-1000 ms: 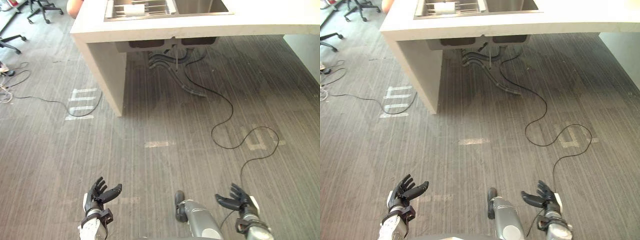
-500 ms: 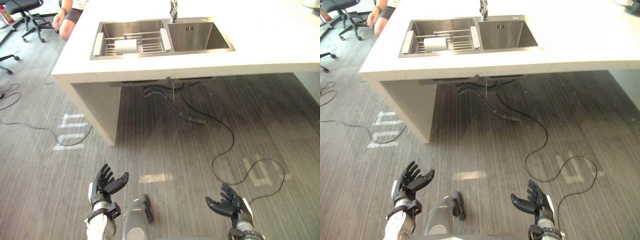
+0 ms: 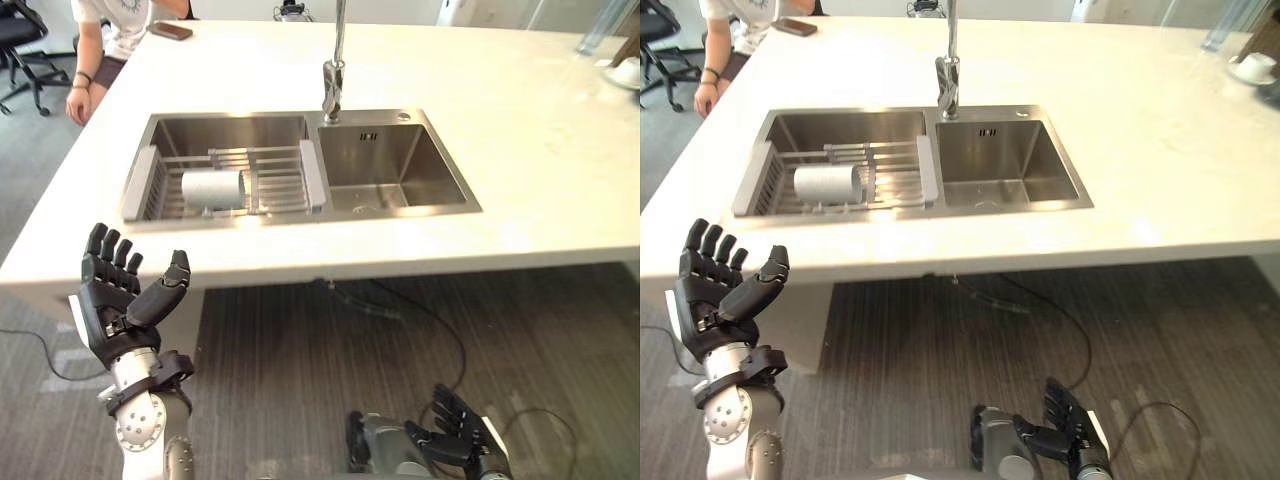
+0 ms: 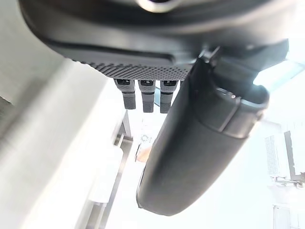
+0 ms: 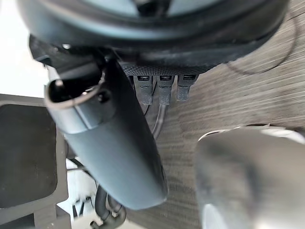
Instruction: Walk over to the sink, pick up the cup, carry it to the dishwasher, place the cup inside the dishwasher, then close the dishwasher door
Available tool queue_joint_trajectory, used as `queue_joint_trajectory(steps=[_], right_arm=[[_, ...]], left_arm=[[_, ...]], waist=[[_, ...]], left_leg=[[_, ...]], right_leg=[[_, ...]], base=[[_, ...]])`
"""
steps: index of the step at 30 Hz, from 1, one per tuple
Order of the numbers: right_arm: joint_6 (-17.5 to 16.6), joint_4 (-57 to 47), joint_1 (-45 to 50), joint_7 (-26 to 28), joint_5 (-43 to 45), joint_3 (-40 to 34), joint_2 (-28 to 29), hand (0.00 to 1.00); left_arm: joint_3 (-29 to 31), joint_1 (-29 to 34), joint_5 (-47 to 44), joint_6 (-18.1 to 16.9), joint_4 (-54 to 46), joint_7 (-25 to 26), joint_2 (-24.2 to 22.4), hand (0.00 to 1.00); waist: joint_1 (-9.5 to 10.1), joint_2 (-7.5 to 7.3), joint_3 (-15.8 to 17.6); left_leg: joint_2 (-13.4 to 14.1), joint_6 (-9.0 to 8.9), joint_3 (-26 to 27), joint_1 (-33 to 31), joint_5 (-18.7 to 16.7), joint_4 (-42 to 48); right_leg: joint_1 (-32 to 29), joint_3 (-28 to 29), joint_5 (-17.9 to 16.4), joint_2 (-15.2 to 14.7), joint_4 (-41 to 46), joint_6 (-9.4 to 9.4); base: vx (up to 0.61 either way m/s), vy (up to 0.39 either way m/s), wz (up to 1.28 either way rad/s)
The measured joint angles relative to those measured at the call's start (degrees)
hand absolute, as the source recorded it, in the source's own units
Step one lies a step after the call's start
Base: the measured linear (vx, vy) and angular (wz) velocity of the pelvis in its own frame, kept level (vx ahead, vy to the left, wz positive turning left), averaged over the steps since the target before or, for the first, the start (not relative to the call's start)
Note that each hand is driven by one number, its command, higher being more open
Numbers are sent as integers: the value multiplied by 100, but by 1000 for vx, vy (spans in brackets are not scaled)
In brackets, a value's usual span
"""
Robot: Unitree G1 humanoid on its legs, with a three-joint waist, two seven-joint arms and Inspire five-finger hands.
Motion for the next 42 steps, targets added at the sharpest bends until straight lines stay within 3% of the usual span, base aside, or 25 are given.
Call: queue_joint_trajectory(steps=[1,2,4,6,7,10,11,12,13,16,22,25,34,39,42], right_arm=[[0,-64,25,41,28,78,5,90],[0,-116,38,56,60,109,14,90],[-1,-324,48,61,162,211,0,90],[56,-282,-222,32,256,336,11,90],[83,-239,-454,-59,183,448,1,90],[139,34,-965,-485,-169,578,180,90],[145,126,-993,-593,-267,578,284,90],[138,46,-934,-646,-394,564,272,90],[160,190,-977,-649,-435,585,395,90],[199,254,-882,-673,-504,502,820,90],[204,718,-960,-473,-630,281,808,90],[204,1170,-1130,-426,-630,139,698,90],[193,2203,-1454,-406,-630,116,444,90],[194,2672,-1511,-422,-630,-51,358,90],[196,2740,-1507,-435,-647,-126,233,90]], left_arm=[[-86,-124,22,-13,-201,30,-7,90],[-117,-174,24,-46,-298,51,-5,90],[-103,-258,24,-276,-624,207,9,90],[-52,-164,20,-365,-862,225,25,90],[-39,-62,17,-396,-1001,214,33,90],[-69,22,18,-345,-1042,179,46,90],[-79,19,19,-293,-1047,124,110,90],[-159,8,32,-247,-1062,112,290,90],[-164,-16,50,-228,-1021,101,481,90],[-154,-94,270,81,-908,-60,1205,90],[-159,-172,653,269,-295,-671,1841,90],[-166,-316,712,271,97,-892,2171,90],[-426,-555,1138,377,1305,-1284,2831,90],[-637,-801,1397,457,1986,-1409,3053,90],[-868,-920,1786,464,2068,-1470,3325,90]], waist=[[-6,0,27],[-9,-9,41],[130,-25,53],[331,-13,53],[406,-44,72],[571,-71,87],[571,-27,56],[570,191,-74],[531,36,-90],[311,-316,-157],[306,-370,-289],[295,-325,-403],[155,-288,-427],[133,-79,-449],[118,29,-400]], left_leg=[[99,56,-187,-367,172,947],[151,100,-228,-624,122,1533],[254,243,137,-1407,-302,3049],[348,226,463,-1805,-622,3164],[388,226,562,-2039,-781,2936],[260,186,689,-2272,-812,1826],[119,226,672,-2283,-520,983],[102,-14,514,-2309,340,345],[-9,-2,559,-2291,216,489],[-283,140,619,-2247,84,459],[-435,92,749,-1792,193,-163],[-498,89,696,-1682,438,-601],[-677,65,566,-1319,1085,-1616],[-692,40,564,-1083,1701,-2452],[-718,15,541,-1049,1794,-2601]], right_leg=[[441,-69,-54,21,-329,-55],[683,-72,-95,34,-529,-19],[1493,-32,-169,83,-1291,86],[1882,-34,-169,70,-1563,86],[2054,-29,-171,23,-1658,90],[2240,-2,-196,-244,-1635,134],[2271,16,-323,-394,-1566,356],[2272,110,-548,-385,-1467,638],[2303,198,-708,-529,-1427,767],[2308,427,-586,-753,-1469,767],[2435,782,-154,-767,-1759,811],[2432,854,82,-723,-1974,790],[2419,1059,205,-717,-2200,823],[2245,1057,205,-626,-2201,823],[2222,1050,184,-641,-2233,829]], base=[[516,-219,91],[452,-161,86],[443,-64,47],[353,27,3],[245,39,-11],[238,135,-14],[227,228,-10],[231,240,-14],[238,243,-2],[212,192,8],[74,46,-18],[21,-18,-1],[-48,-30,-4],[-138,-46,-8],[-214,-26,-9]])
